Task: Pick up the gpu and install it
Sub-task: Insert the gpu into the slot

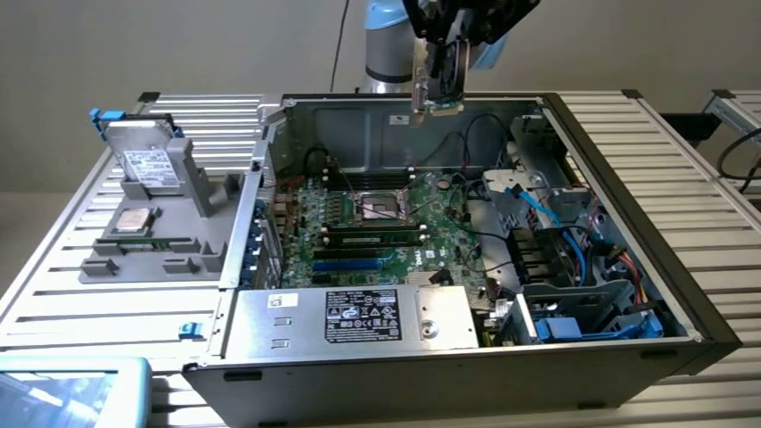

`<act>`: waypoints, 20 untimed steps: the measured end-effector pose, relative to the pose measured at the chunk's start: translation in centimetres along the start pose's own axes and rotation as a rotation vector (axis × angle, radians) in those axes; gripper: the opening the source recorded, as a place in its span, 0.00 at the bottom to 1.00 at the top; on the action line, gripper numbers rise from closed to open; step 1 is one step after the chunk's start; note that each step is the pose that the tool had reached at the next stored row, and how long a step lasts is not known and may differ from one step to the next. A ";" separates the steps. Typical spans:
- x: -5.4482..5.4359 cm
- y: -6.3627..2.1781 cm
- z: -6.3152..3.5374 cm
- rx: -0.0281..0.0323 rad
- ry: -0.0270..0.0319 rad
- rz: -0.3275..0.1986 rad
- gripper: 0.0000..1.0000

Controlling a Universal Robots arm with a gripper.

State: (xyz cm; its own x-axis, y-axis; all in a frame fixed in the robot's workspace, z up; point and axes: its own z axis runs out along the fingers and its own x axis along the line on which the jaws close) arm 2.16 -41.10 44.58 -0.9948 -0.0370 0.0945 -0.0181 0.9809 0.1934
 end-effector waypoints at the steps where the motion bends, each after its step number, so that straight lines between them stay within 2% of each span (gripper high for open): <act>1: 0.0 -0.01 0.06 0.0001 0.0034 -0.018 0.28; 3: 0.0 -0.04 0.22 -0.0014 0.0103 -0.053 0.28; 9: -0.1 -0.13 0.64 -0.0008 0.0313 -0.161 0.28; 15: -0.1 -0.16 0.81 -0.0105 0.0515 -0.261 0.28; 20: -0.1 -0.19 0.91 -0.0113 0.0714 -0.343 0.28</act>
State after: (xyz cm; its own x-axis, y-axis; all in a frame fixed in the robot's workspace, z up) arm 2.16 -41.10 43.65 -0.9214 -0.3780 0.0900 -0.3489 0.9068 0.2366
